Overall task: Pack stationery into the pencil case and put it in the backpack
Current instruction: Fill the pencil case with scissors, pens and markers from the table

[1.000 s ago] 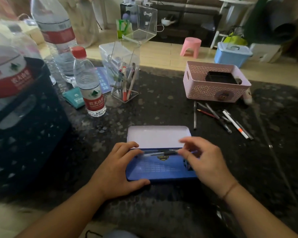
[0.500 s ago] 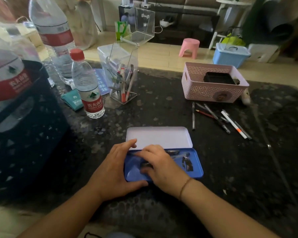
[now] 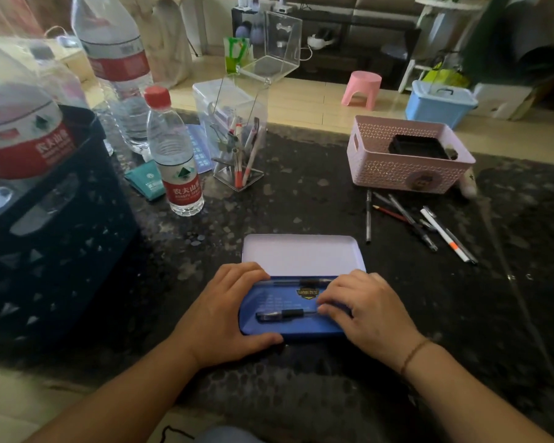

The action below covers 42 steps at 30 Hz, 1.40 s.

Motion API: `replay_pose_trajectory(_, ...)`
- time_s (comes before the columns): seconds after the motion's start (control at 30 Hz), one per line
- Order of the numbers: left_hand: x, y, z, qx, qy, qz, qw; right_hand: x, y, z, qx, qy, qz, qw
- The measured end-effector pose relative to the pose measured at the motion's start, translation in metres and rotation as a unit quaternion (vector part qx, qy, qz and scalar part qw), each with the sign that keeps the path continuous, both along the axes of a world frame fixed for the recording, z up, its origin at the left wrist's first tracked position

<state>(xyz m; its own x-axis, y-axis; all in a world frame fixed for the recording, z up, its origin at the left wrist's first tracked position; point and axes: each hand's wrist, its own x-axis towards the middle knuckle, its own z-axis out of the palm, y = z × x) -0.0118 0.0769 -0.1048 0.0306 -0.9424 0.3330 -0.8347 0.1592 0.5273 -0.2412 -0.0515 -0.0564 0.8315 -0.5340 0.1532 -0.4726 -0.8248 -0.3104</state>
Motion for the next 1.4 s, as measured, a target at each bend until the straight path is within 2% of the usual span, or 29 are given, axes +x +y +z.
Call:
replay_pose_trajectory(0.13, 0.000, -0.001, 0.000, 0.005, 0.002, -0.001, 1.000, -0.004, -0.001, -0.003, 0.002, 0.025, 0.014, 1.000)
replay_pose_trajectory(0.23, 0.000, -0.001, -0.001, 0.013, 0.011, 0.006, 1.000, -0.002, 0.001, -0.004, -0.015, -0.003, -0.013, 1.000)
replay_pose_trajectory(0.6, -0.002, 0.000, 0.002, 0.021, -0.009, 0.012, 1.000, 0.021, -0.002, -0.012, 0.057, -0.062, -0.090, 0.992)
replay_pose_trajectory(0.83, -0.004, 0.001, 0.006, 0.029, -0.007, 0.012, 0.999, 0.032, 0.001, -0.014, -0.002, -0.080, -0.074, 0.994)
replay_pose_trajectory(0.97, -0.004, 0.000, 0.004, 0.032, -0.012, 0.010, 0.999, 0.025, -0.004, -0.010, -0.002, -0.093, -0.064, 0.994)
replay_pose_trajectory(1.03, -0.002, 0.000, 0.002, 0.028, -0.012, 0.006, 1.000, 0.016, -0.020, -0.004, -0.009, -0.137, -0.098, 0.986)
replay_pose_trajectory(1.1, -0.001, 0.000, 0.001, 0.023, -0.006, 0.003, 1.000, 0.000, -0.054, 0.001, 0.009, -0.161, -0.197, 0.967)
replay_pose_trajectory(1.2, -0.001, -0.001, 0.002, 0.024, -0.001, 0.004, 1.000, -0.021, -0.109, 0.003, 0.048, -0.095, -0.342, 0.934)
replay_pose_trajectory(1.3, -0.001, 0.000, 0.003, 0.031, 0.003, 0.011, 0.999, -0.004, -0.132, -0.004, 0.068, -0.005, -0.343, 0.937)
replay_pose_trajectory(1.4, -0.002, 0.002, 0.004, 0.039, 0.005, 0.015, 0.999, 0.025, -0.137, -0.015, 0.042, 0.062, -0.374, 0.924)
